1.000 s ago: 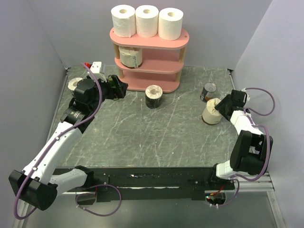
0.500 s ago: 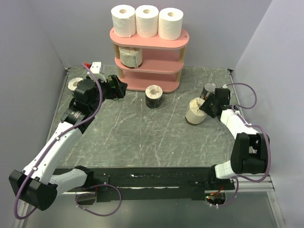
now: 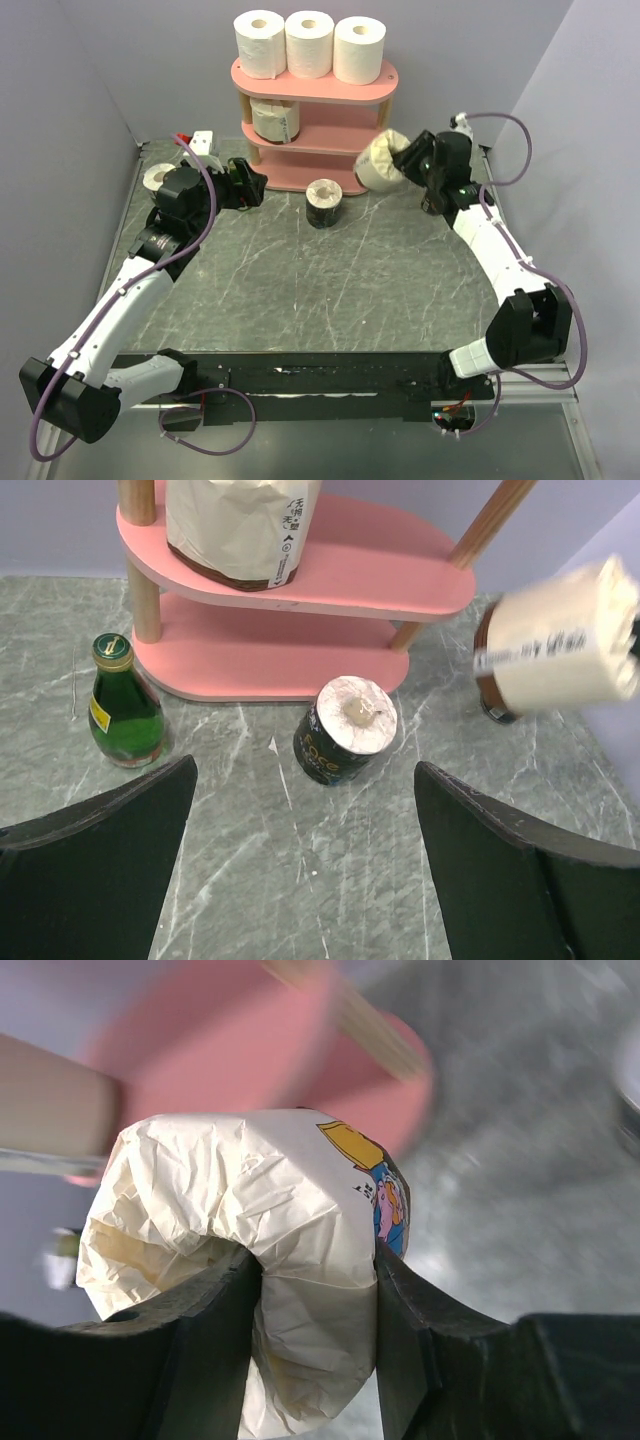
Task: Place and organize the paper towels onto the shelf
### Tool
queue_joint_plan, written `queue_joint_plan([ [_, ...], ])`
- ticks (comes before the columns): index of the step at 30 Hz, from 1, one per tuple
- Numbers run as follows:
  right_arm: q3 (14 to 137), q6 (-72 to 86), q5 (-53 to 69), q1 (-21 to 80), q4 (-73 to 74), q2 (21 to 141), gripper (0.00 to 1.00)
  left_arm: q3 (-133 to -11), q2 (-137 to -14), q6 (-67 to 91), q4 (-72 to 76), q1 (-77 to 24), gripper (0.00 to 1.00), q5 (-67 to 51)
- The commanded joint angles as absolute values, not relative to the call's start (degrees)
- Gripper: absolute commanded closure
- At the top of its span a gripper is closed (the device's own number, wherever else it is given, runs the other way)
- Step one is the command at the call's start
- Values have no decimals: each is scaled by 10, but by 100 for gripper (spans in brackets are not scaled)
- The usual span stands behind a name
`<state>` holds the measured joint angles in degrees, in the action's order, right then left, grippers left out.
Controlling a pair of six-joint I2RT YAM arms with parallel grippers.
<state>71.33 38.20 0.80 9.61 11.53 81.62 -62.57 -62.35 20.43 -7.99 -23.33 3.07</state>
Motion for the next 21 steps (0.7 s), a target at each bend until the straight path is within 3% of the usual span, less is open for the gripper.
queue_joint_plan([
  [1,804,416,-41,125,29,851,52,-627,-613,200,-60,-236,4,31],
  [9,931,432,-60,142,50,954,52,-623,-600,199,-57,-236,4,40],
  [21,1017,457,-93,167,92,1023,52,-624,-593,200,-56,-234,4,34],
])
